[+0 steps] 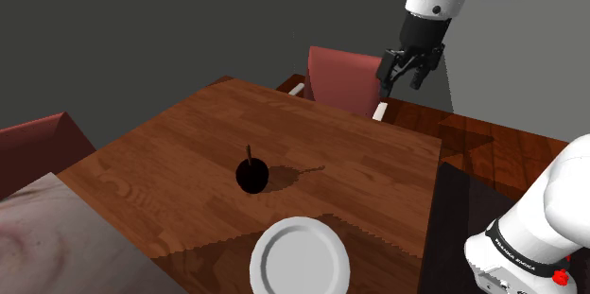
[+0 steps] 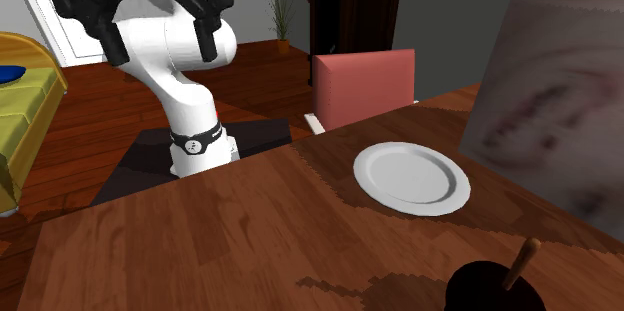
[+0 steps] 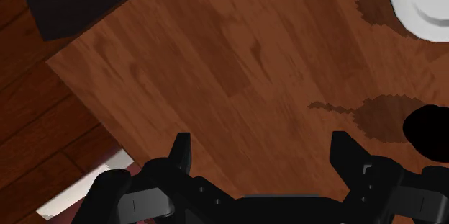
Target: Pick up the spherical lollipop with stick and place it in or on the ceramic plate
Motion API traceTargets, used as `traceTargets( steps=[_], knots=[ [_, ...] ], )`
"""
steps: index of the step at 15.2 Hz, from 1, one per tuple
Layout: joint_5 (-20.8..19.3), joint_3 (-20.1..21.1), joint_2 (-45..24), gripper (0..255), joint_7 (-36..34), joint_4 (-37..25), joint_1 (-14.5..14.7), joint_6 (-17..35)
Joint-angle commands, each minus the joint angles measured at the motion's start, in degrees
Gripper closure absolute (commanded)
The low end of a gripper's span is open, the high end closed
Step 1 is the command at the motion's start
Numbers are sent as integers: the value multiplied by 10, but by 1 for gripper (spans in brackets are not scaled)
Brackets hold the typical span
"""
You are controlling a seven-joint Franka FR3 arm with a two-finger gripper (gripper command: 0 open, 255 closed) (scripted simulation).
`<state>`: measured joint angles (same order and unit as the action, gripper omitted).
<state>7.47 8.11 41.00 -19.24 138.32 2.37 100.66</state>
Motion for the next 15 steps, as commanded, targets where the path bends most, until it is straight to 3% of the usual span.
traceTargets(
  steps=[1, 9, 15],
  knots=[
    [4, 32, -15, 0, -35, -5, 4, 24],
    [-25, 168, -124, 0, -184, -65, -3, 113],
    [-113, 276, -243, 0, -322, -149, -33, 152]
  ],
)
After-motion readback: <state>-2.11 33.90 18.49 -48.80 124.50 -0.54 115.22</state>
